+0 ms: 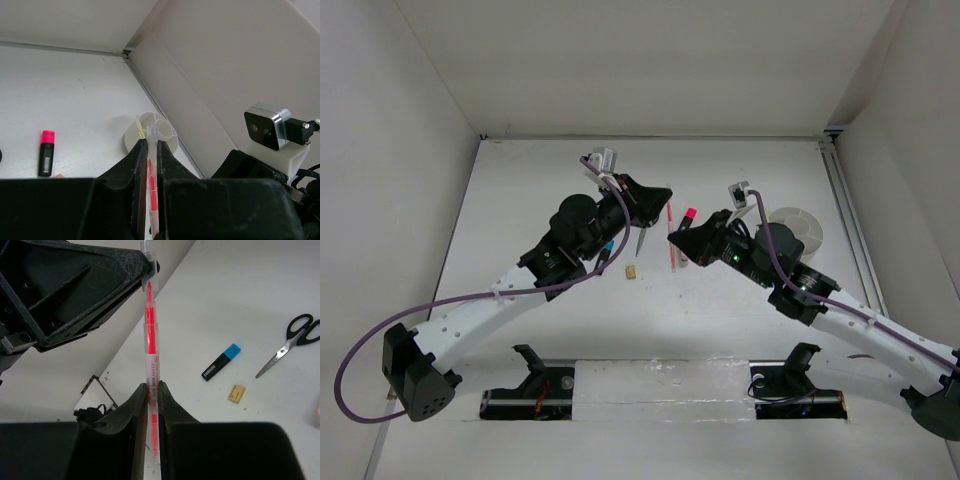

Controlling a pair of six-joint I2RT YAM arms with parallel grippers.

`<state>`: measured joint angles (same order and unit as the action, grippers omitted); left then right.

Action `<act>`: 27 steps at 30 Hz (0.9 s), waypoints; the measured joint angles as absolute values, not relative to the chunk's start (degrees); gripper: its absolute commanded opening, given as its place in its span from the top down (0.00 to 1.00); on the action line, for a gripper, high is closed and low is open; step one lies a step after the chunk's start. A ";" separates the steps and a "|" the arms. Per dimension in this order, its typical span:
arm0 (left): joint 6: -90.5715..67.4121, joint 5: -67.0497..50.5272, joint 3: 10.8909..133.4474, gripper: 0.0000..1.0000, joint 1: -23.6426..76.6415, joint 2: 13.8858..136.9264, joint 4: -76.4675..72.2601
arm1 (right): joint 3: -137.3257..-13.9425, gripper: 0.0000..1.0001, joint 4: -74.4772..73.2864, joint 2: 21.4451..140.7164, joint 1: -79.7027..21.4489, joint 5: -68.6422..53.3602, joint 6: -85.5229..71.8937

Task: Sort the stationery into containers
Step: Close the pen cap on the pen.

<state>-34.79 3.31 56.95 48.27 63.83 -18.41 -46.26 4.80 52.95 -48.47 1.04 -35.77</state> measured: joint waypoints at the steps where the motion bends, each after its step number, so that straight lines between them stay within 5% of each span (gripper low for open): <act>1: -34.79 3.31 56.95 1.00 48.27 63.81 -18.41 | -46.33 1.00 4.80 52.95 -48.47 1.06 -35.73; 27: -36.03 1.93 54.08 1.00 47.86 63.11 -25.39 | -48.73 1.00 8.14 54.24 -48.27 3.97 -34.06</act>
<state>-36.03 1.93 54.08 47.86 63.11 -25.39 -48.73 8.14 54.24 -48.27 3.97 -34.06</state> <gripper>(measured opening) 0.036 0.153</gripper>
